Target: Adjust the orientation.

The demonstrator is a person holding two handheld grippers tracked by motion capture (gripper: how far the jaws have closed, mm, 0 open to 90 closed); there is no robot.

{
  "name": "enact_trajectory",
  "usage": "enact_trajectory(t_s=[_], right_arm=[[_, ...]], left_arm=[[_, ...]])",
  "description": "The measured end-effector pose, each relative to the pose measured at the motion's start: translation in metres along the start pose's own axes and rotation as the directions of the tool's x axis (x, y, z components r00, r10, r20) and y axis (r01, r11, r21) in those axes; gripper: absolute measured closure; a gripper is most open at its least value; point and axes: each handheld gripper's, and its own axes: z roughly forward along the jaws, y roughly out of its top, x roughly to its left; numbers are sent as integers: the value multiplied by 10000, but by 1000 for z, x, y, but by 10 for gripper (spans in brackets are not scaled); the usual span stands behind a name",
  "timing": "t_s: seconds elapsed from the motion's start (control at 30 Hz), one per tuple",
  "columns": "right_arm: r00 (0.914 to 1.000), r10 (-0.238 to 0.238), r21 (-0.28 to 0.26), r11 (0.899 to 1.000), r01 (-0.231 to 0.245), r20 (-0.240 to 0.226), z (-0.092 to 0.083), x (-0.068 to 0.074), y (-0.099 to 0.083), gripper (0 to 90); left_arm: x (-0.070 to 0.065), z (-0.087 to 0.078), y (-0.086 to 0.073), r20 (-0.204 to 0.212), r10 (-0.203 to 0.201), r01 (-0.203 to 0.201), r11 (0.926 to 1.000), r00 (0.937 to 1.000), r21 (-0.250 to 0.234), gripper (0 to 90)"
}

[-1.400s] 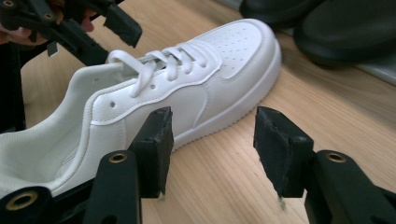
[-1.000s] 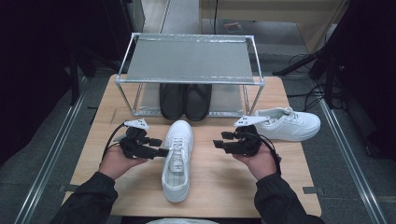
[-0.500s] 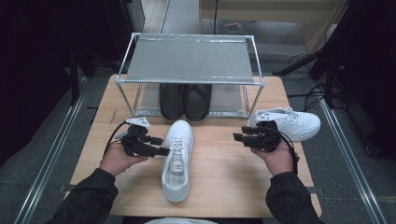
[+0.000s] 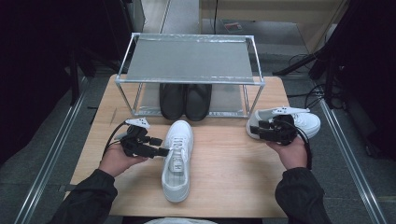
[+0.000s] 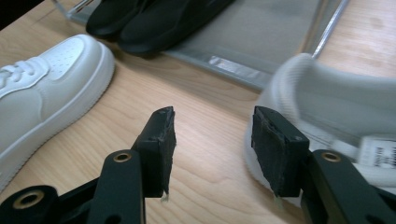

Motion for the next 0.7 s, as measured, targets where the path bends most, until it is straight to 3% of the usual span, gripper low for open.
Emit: enact_trajectory(t_s=[0.3,0.7], right_arm=[[9989,397,-119,9992,-394,253,0,-21,4,506],[9970,754,634,9951,-762,162,39,-30,8,525]], left_arm=[[-3,-8,-10,-264,-44,43,10000,9996,-24,375],[-2,-20,-25,-607,-372,360,9991,9975,-206,375]])
